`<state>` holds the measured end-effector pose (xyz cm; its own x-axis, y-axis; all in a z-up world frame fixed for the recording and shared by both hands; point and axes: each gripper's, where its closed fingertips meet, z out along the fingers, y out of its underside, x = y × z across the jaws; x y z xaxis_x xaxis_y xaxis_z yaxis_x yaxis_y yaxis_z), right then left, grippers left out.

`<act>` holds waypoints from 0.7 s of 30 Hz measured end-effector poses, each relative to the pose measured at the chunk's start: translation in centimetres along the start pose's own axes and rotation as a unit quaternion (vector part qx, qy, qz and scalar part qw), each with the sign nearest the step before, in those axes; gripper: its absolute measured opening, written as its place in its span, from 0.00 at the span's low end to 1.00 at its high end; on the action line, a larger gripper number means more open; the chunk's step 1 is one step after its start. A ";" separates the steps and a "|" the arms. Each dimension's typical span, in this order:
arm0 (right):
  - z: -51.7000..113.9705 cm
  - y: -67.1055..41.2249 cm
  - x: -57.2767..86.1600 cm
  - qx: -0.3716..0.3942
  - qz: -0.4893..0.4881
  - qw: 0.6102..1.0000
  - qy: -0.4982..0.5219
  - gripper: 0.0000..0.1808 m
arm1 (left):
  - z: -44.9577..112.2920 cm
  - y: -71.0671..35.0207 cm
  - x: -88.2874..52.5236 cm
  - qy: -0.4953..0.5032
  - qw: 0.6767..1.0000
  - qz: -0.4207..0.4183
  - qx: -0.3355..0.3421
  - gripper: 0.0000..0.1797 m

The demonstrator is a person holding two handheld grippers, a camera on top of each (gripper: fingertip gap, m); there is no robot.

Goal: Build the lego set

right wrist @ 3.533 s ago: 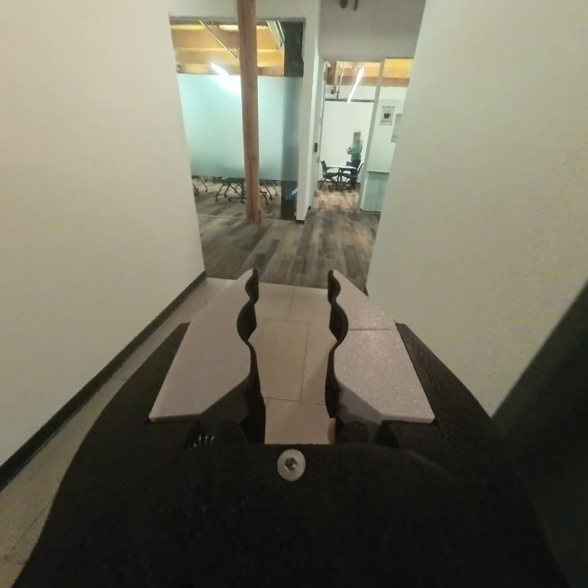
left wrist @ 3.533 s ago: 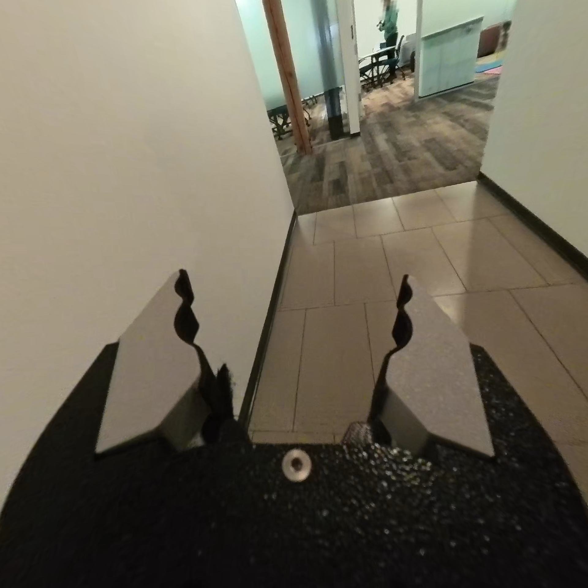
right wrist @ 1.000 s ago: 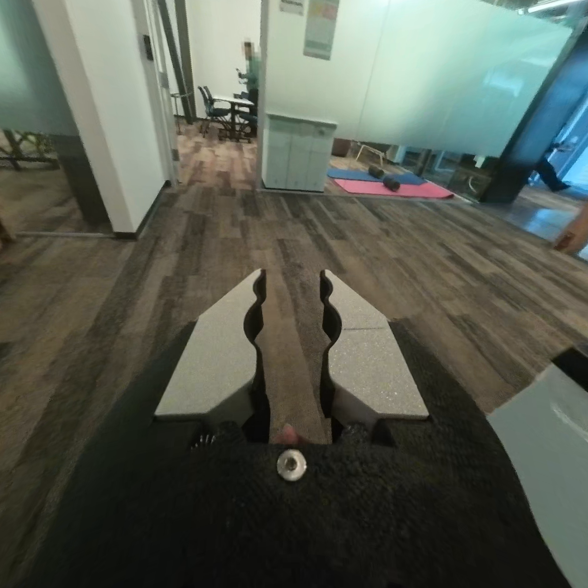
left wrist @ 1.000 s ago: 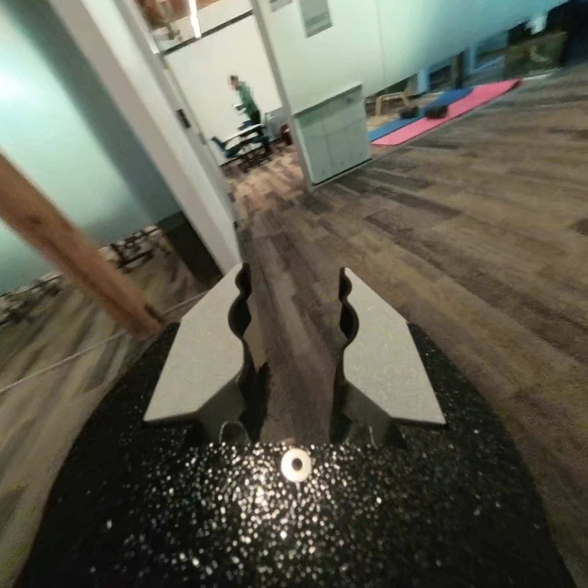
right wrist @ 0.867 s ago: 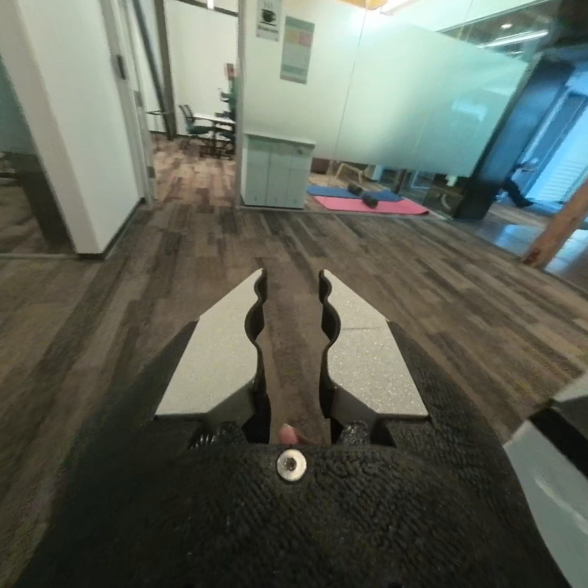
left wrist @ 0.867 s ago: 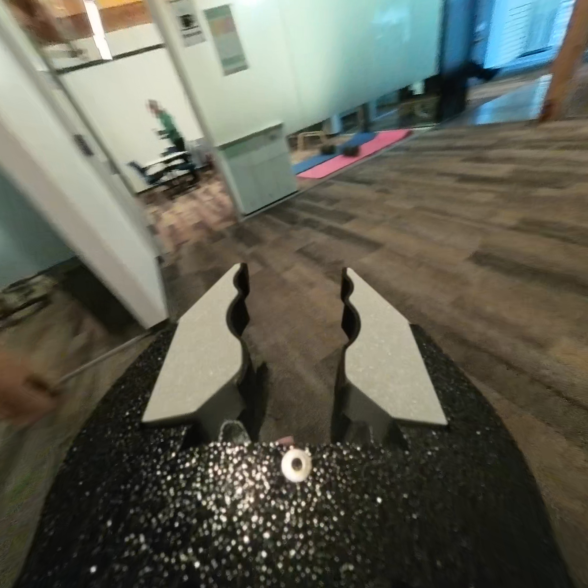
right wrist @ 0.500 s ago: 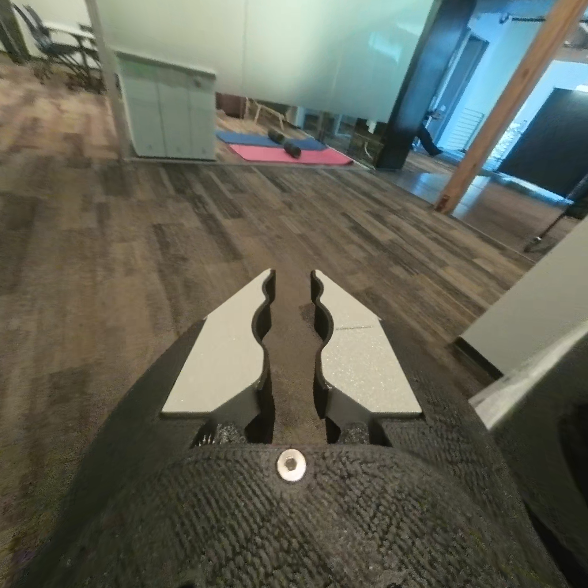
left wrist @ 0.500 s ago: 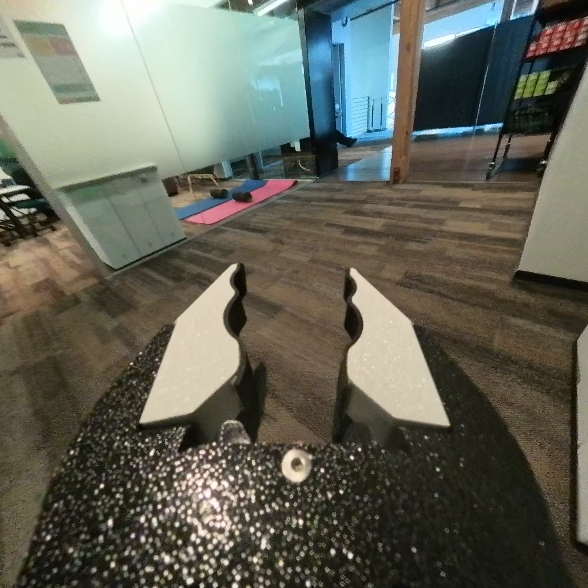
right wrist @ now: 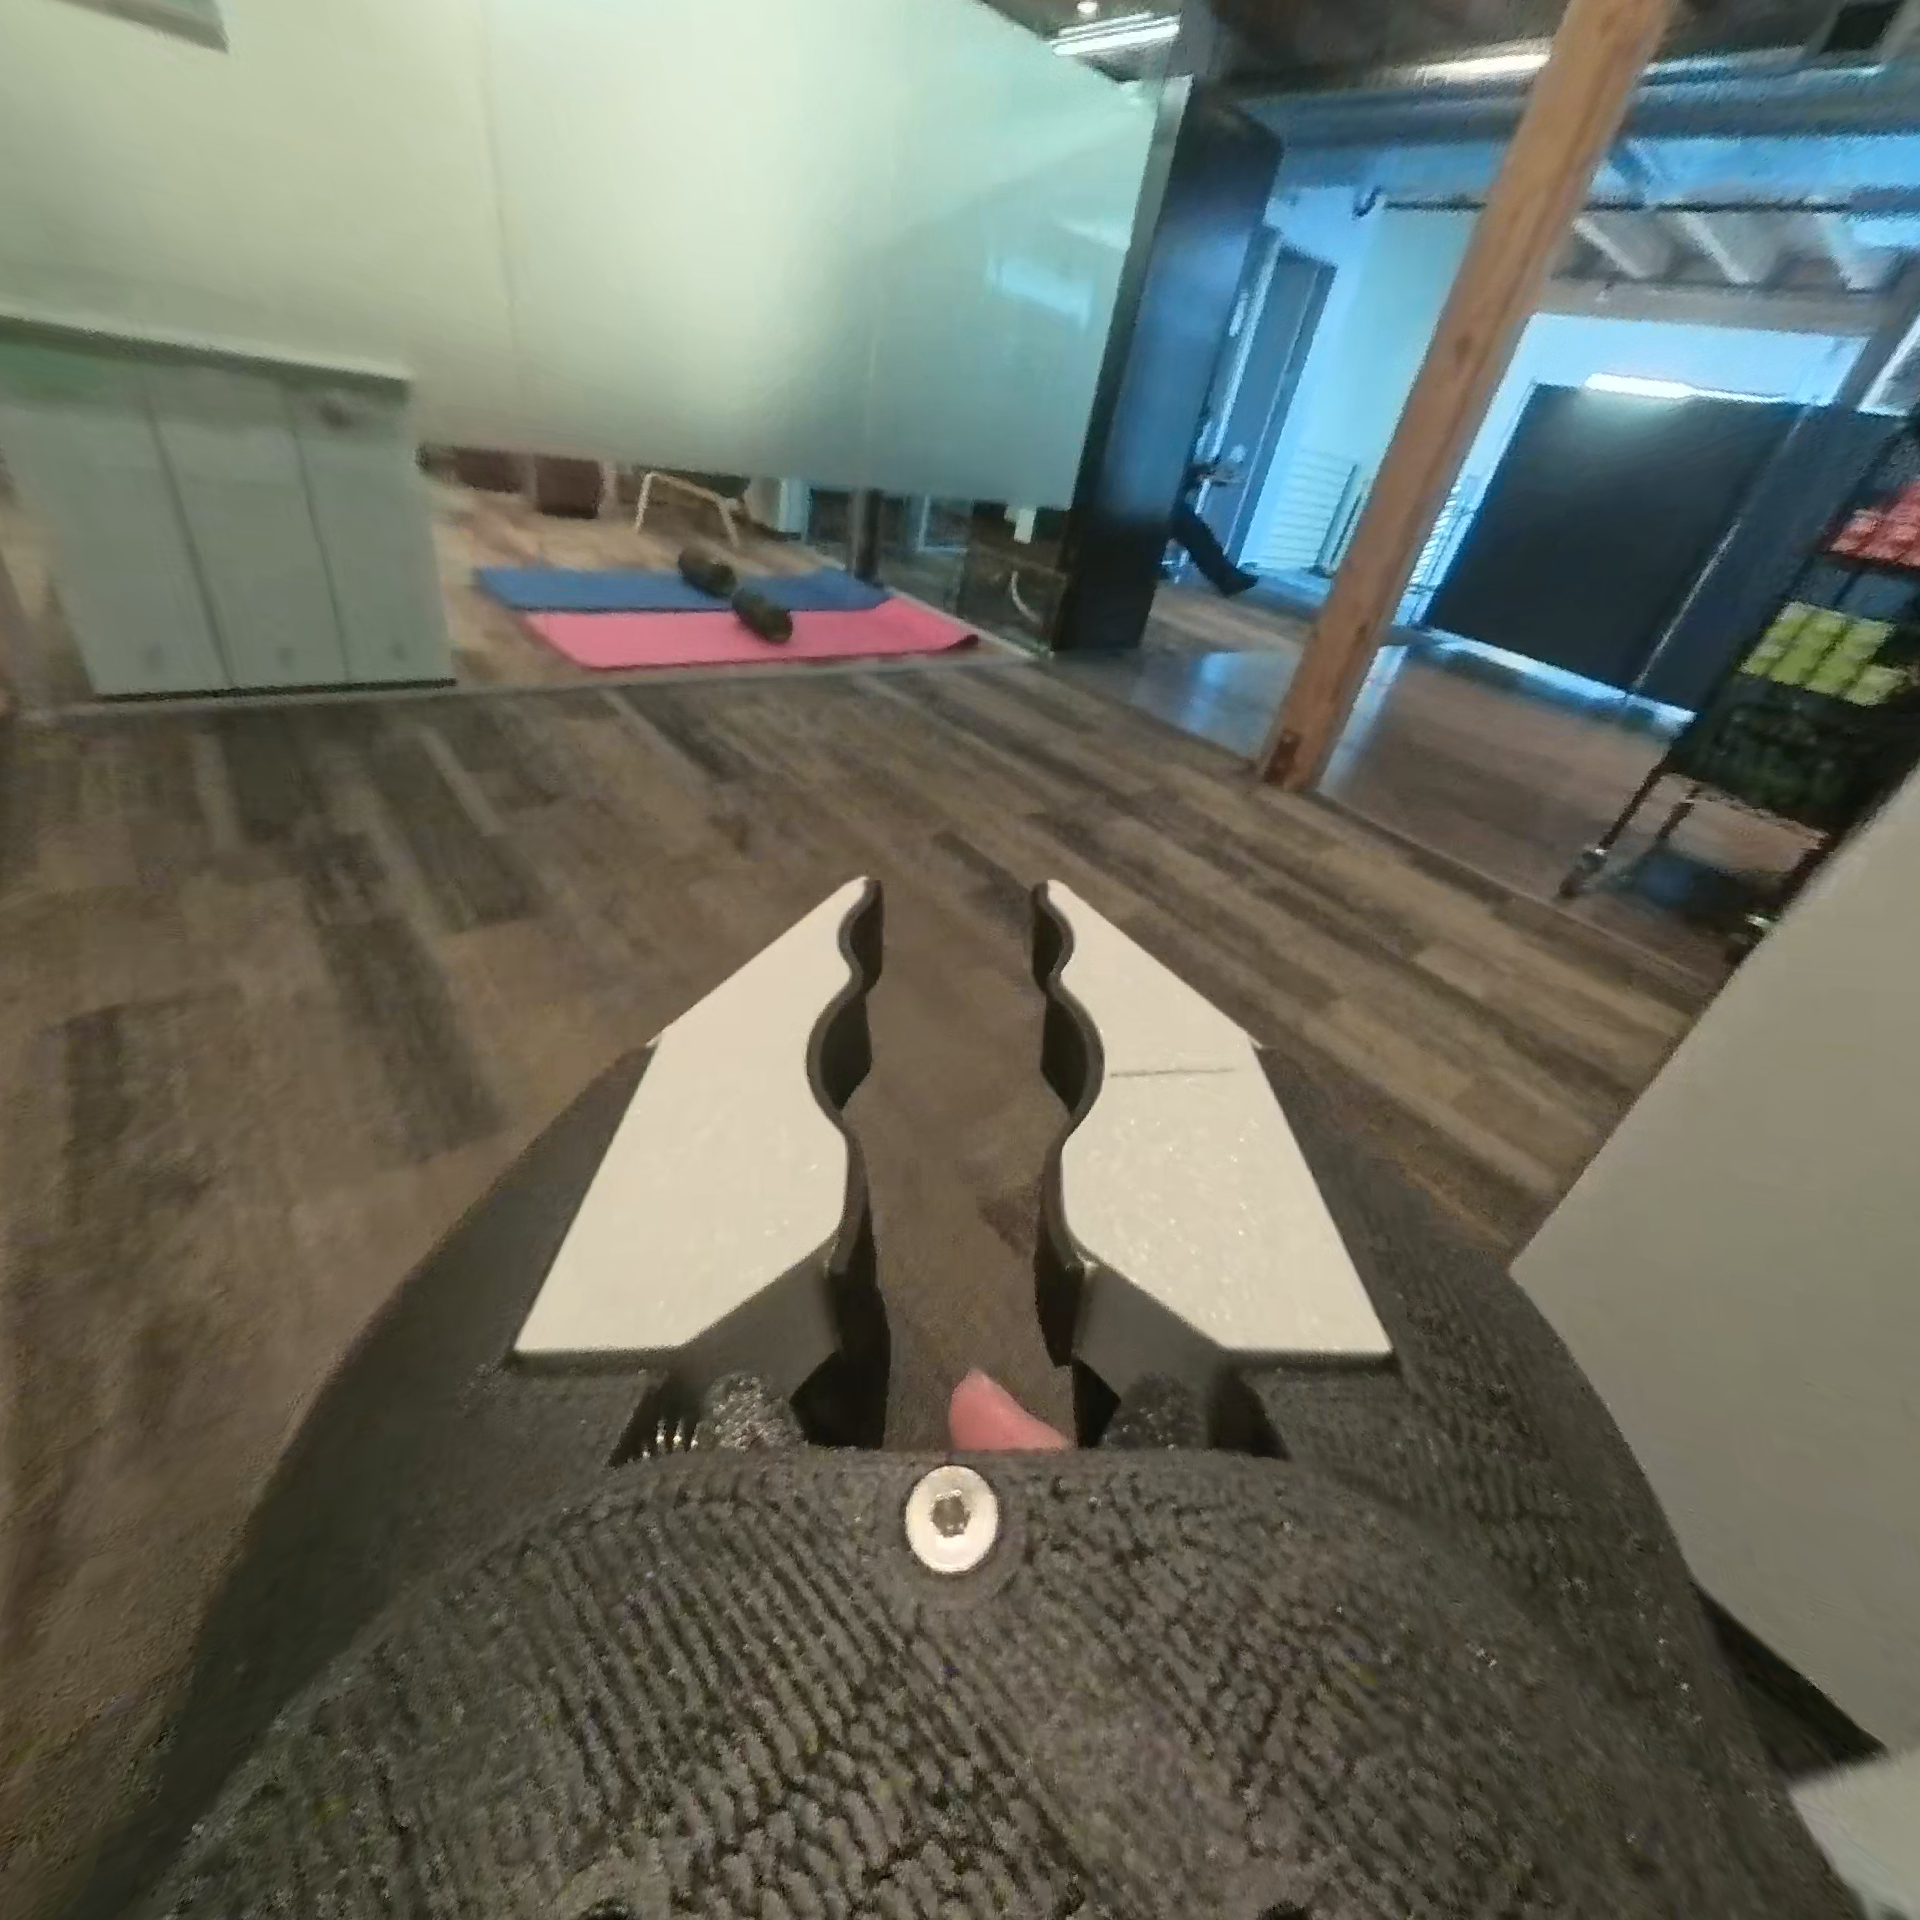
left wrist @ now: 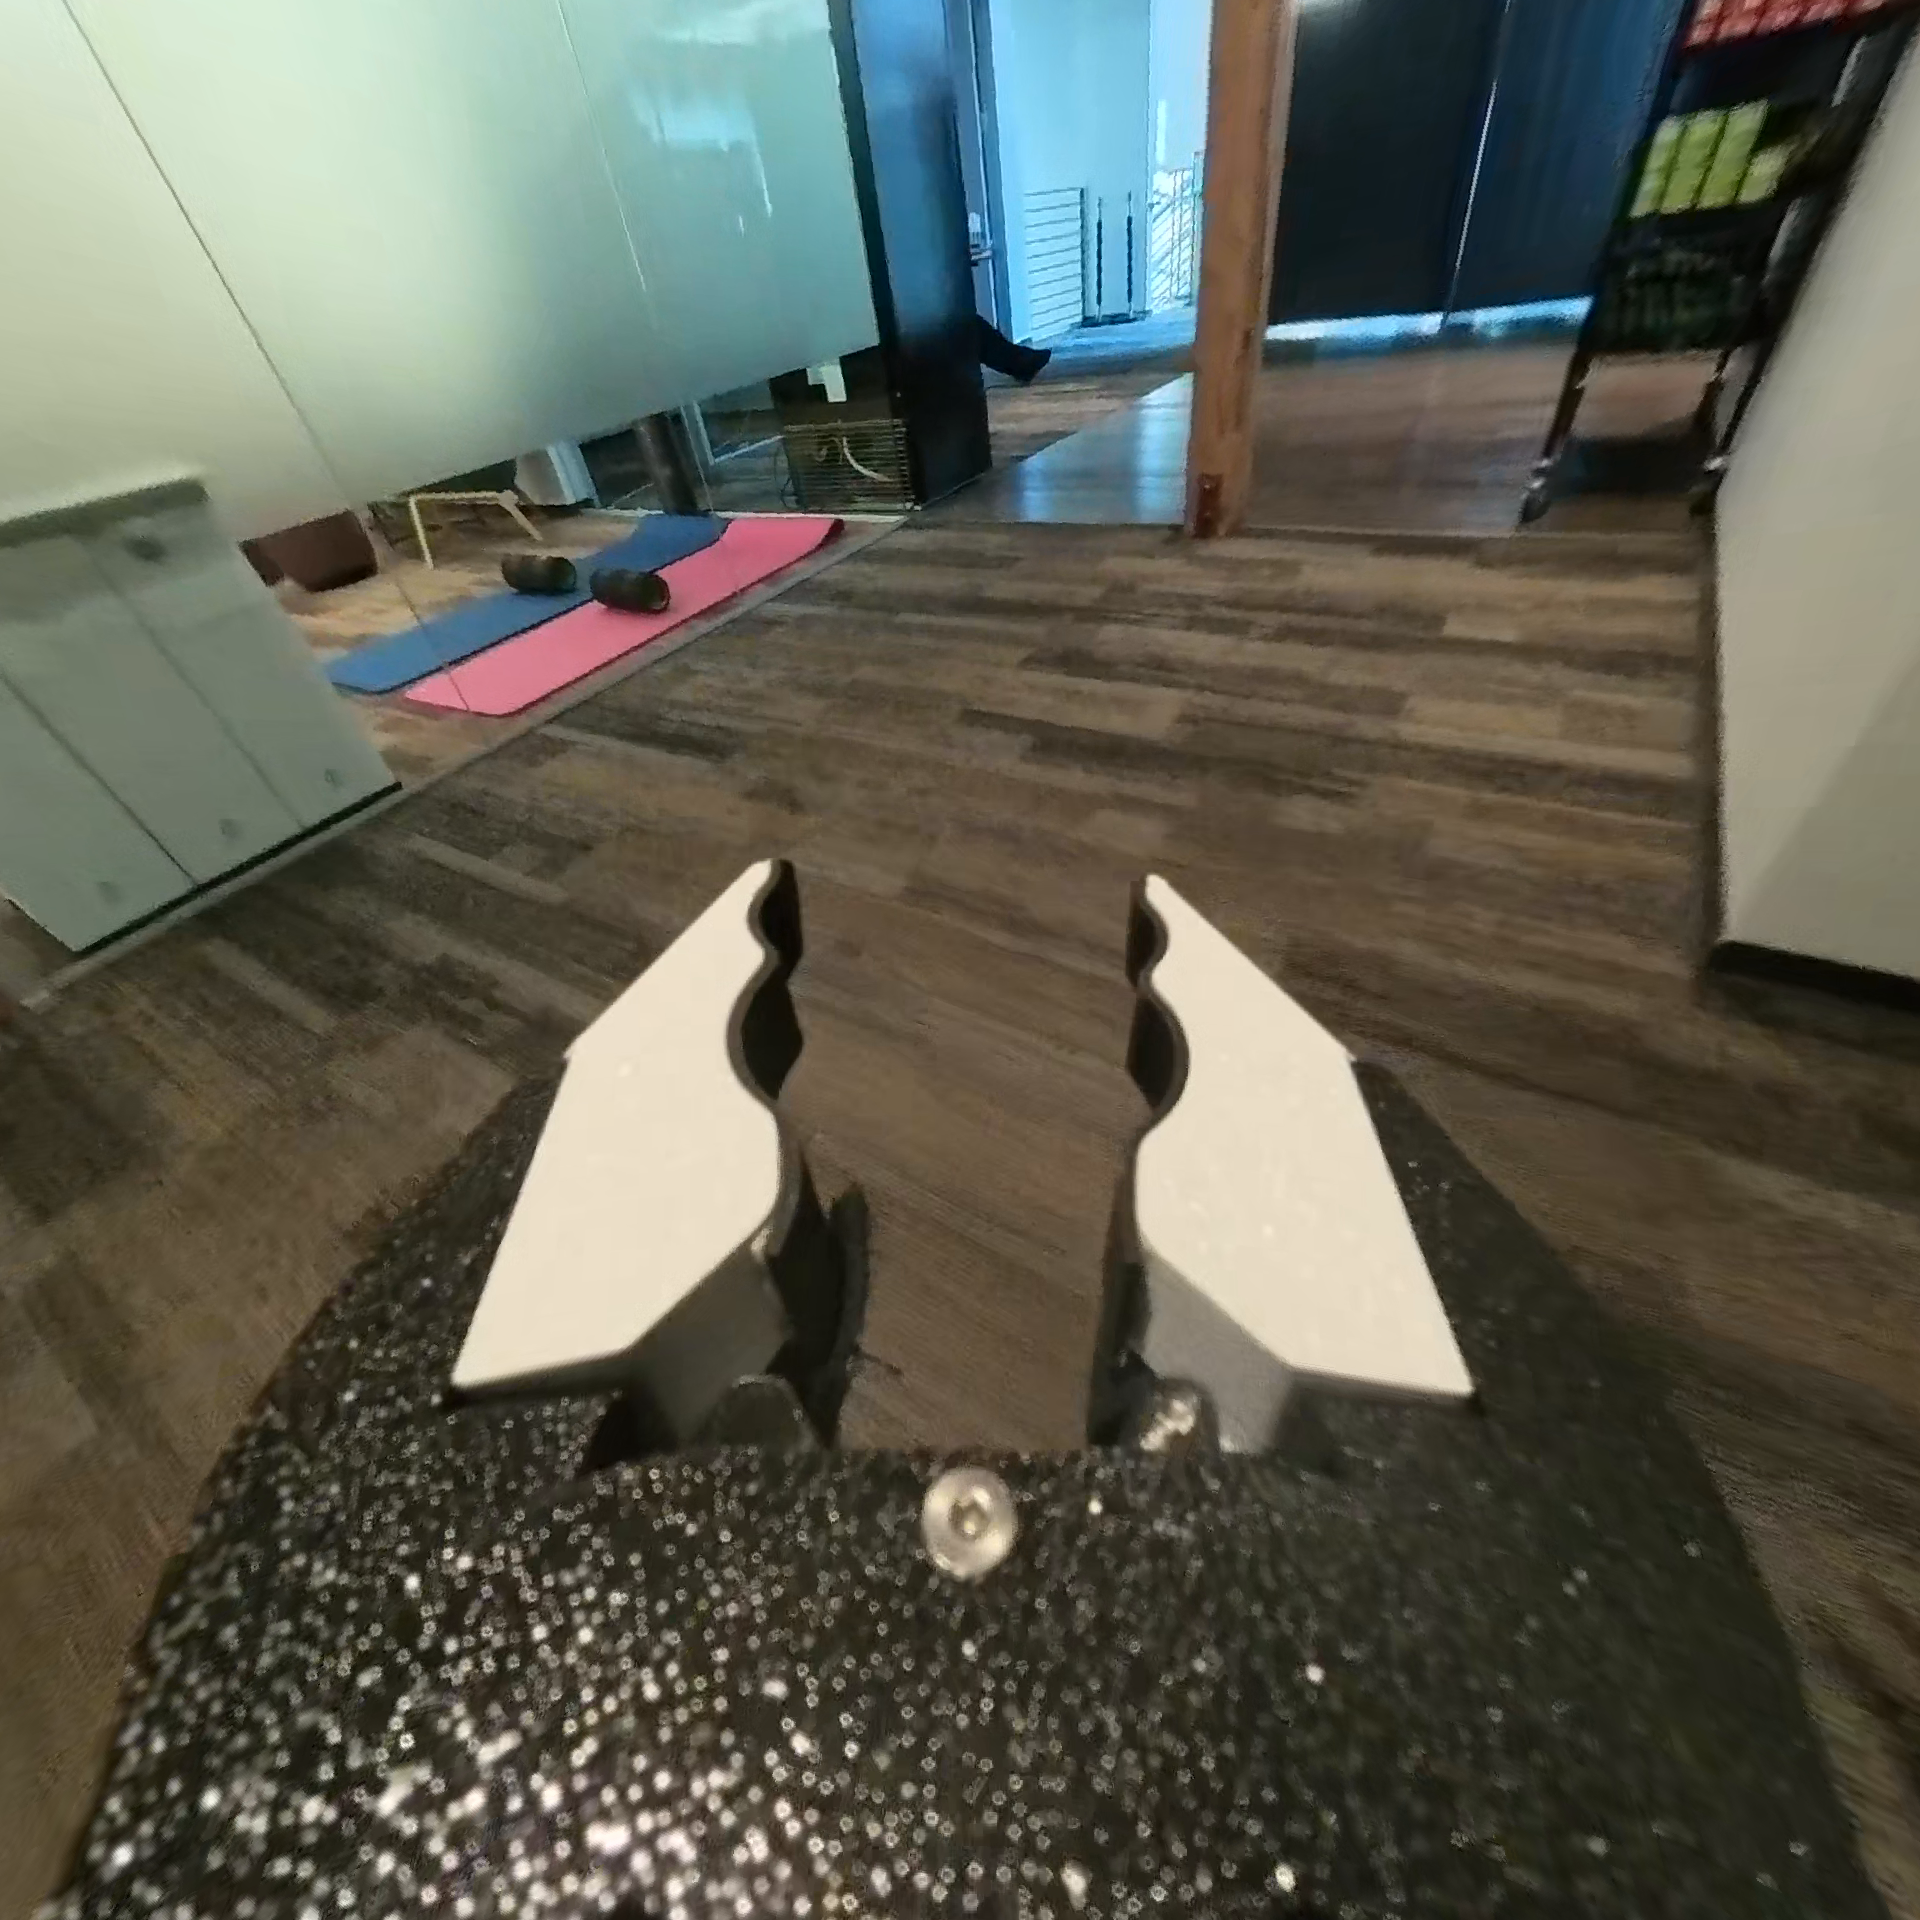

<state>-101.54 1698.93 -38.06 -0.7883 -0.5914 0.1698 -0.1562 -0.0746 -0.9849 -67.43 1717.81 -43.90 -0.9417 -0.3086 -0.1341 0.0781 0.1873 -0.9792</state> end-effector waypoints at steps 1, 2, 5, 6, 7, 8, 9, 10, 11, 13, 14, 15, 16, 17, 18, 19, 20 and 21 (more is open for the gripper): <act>3.0 0.3 1.4 0.003 0.004 1.000 0.009 0.15 | 3.2 -0.1 -0.6 -0.002 1.000 0.011 -0.001 0.34; 6.0 0.7 2.9 0.003 0.010 1.000 0.018 0.15 | 5.7 0.0 -1.2 -0.004 1.000 0.021 -0.002 0.34; 13.8 2.6 7.1 -0.020 0.020 0.999 0.038 0.15 | 15.4 -0.5 -2.2 -0.008 0.999 0.046 -0.015 0.34; 15.9 3.2 8.7 -0.040 0.027 0.998 0.048 0.16 | 19.0 -0.9 -2.1 -0.005 0.999 0.046 -0.029 0.35; 18.0 3.4 10.4 -0.056 0.036 0.996 0.054 0.16 | 22.8 -1.7 -1.7 0.003 0.998 0.044 -0.037 0.35; 20.0 3.1 11.9 -0.059 0.040 0.996 0.053 0.17 | 26.8 -2.9 -0.8 0.017 0.998 0.041 -0.032 0.35; 21.8 2.6 13.6 -0.054 0.037 0.996 0.054 0.17 | 30.2 -4.1 0.6 0.035 0.998 0.039 -0.020 0.35; 23.1 2.3 15.4 -0.049 0.029 0.996 0.065 0.17 | 34.4 -5.5 2.4 0.058 0.997 0.038 -0.013 0.36; 24.3 2.3 17.7 -0.050 0.017 0.995 0.084 0.18 | 38.3 -6.7 4.5 0.083 0.996 0.038 -0.012 0.37; 26.3 3.2 22.4 -0.063 0.003 0.990 0.125 0.18 | 46.3 -10.0 9.3 0.132 0.991 0.031 0.010 0.37; 27.2 3.8 24.7 -0.068 0.002 0.988 0.142 0.18 | 50.2 -11.9 11.8 0.155 0.987 0.025 0.032 0.37; 28.1 4.6 26.9 -0.075 0.000 0.985 0.158 0.18 | 54.0 -13.6 14.3 0.173 0.983 0.017 0.051 0.37; 29.0 5.5 29.4 -0.084 -0.008 0.981 0.176 0.18 | 57.7 -15.2 16.8 0.189 0.980 0.006 0.064 0.38; 29.9 6.4 32.0 -0.094 -0.020 0.975 0.198 0.18 | 61.3 -16.6 19.3 0.203 0.976 -0.008 0.077 0.39; 30.9 7.1 34.7 -0.099 -0.031 0.970 0.220 0.18 | 64.9 -18.0 21.6 0.213 0.973 -0.025 0.089 0.40; 32.3 7.7 37.3 -0.101 -0.039 0.966 0.236 0.18 | 67.9 -19.0 23.6 0.219 0.970 -0.044 0.098 0.40; 34.0 8.4 39.8 -0.102 -0.044 0.963 0.247 0.18 | 71.1 -19.8 25.8 0.225 0.967 -0.063 0.102 0.41; 35.9 9.0 42.4 -0.106 -0.048 0.960 0.255 0.18 | 74.1 -20.3 27.9 0.233 0.964 -0.077 0.104 0.41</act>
<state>-114.98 1644.36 -40.97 -0.9448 -0.1159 0.3064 -0.3172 0.0890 -0.9442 -71.00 1636.28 -39.05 -0.9883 0.1438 0.0512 -0.0566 -0.0336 -0.9978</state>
